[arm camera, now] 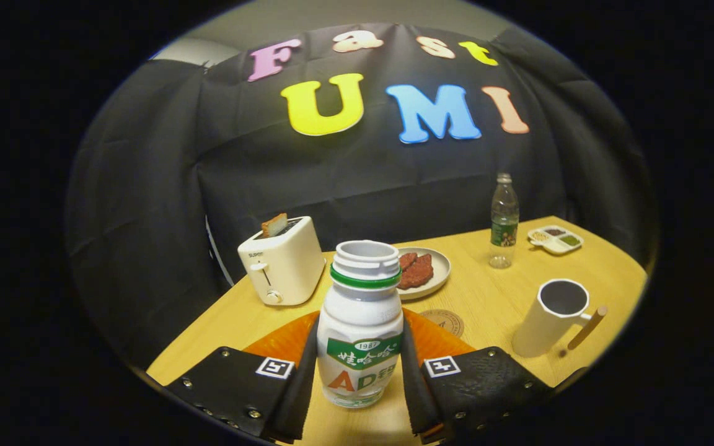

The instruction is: Take the bottle from table, then pour the juice into the cup, finally place the bottle on the coaster

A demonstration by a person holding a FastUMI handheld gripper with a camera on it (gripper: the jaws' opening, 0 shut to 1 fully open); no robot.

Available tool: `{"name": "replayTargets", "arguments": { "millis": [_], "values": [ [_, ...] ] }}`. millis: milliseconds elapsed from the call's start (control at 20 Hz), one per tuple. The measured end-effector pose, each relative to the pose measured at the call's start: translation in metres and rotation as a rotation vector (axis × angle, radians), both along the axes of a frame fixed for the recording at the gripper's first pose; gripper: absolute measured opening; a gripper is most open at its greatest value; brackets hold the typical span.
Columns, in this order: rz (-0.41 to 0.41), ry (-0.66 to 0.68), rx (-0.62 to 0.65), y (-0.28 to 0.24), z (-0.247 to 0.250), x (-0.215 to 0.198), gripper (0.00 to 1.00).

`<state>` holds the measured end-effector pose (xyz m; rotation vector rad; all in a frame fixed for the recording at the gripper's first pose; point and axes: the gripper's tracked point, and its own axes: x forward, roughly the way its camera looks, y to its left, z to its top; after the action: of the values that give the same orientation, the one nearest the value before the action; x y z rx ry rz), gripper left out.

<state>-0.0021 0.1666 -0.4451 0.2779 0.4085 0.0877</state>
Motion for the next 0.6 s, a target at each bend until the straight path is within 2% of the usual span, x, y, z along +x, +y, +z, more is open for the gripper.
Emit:
{"name": "replayTargets", "arguments": {
  "millis": [200,350,450,600],
  "values": [
    [-0.13,0.068,0.243,-0.033,-0.006,-0.006,0.62],
    [-0.269,0.089,0.45,-0.067,-0.01,-0.006,0.62],
    [-0.328,0.103,0.5,-0.081,-0.015,-0.008,0.62],
    [-0.346,0.104,0.542,-0.091,-0.01,-0.002,0.62]
  ]
}}
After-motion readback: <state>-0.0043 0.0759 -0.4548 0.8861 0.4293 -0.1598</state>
